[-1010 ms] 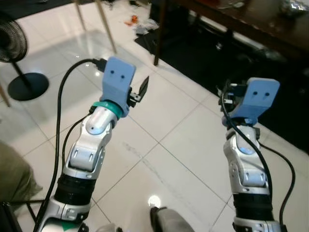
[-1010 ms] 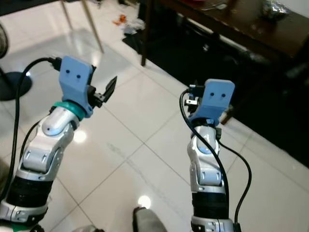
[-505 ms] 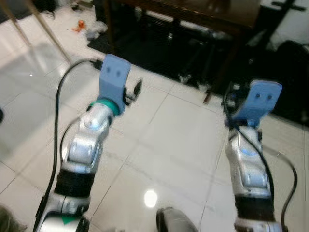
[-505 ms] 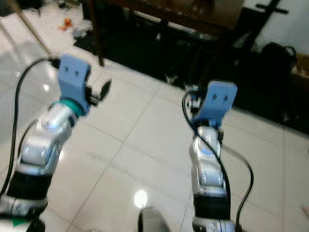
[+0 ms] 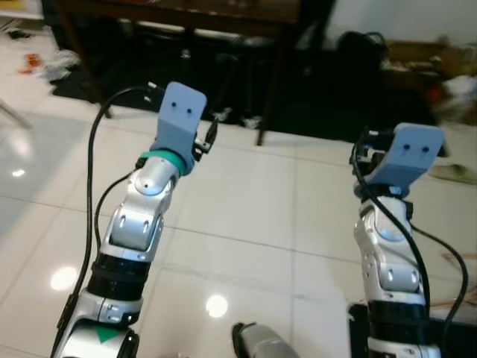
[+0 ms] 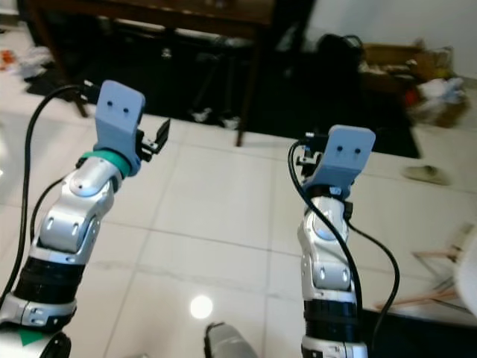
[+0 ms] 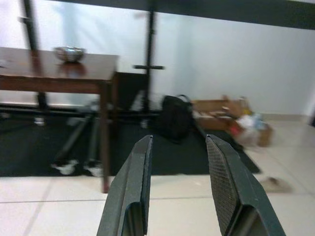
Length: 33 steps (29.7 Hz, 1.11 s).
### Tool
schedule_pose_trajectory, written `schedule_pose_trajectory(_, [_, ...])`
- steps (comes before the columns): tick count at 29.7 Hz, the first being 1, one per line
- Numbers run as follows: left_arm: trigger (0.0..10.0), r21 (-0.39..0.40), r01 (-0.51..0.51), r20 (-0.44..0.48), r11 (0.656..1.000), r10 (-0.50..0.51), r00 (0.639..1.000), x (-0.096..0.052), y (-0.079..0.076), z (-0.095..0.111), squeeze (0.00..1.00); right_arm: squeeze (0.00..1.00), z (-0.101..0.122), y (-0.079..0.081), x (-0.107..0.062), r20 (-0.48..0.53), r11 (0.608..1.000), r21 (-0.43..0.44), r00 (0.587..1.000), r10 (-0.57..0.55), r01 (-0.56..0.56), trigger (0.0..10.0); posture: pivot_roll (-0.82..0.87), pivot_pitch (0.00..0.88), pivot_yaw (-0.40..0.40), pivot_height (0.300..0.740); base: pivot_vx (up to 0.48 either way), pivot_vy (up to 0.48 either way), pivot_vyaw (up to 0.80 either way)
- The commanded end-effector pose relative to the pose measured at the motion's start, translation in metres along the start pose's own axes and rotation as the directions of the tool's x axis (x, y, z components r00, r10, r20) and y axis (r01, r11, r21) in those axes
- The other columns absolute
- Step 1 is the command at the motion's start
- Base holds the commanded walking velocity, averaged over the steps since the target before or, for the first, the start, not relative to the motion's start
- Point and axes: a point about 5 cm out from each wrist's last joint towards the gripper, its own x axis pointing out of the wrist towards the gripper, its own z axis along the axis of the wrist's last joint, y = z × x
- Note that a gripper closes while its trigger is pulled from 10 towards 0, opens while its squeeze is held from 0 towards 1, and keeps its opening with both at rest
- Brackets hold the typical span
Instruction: Setting the table
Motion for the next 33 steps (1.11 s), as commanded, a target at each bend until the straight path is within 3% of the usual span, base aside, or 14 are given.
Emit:
schedule_pose_trajectory(1, [10.0, 0.001, -0.029, -0.023, 1.000, 0.029, 0.999, -0.002, 0.003, -0.007, 0.00, 0.00, -0.003, -0.001, 0.000, -0.021, 1.000, -0.007, 1.000, 0.003, -0.003, 10.0, -0.05, 0.000, 0.000, 0.740, 0.000, 0.000, -0.80])
schedule_pose_trajectory(22, [10.0, 0.039, -0.083, -0.031, 0.996, 0.084, 0.996, 0.004, 0.003, -0.010, 0.00, 0.00, -0.004, 0.000, 0.000, -0.024, 1.000, -0.006, 1.000, 0.003, -0.003, 10.0, -0.06, 0.000, 0.014, 0.740, 0.000, 0.000, -0.80])
schedule_pose_trajectory(33, [10.0, 0.104, -0.195, 0.024, 0.975, 0.194, 0.981, 0.008, 0.012, -0.006, 0.00, 0.00, 0.003, 0.013, -0.001, 0.018, 0.996, 0.024, 0.996, 0.089, -0.089, 10.0, -0.06, 0.000, 0.016, 0.740, 0.408, 0.000, 0.00])
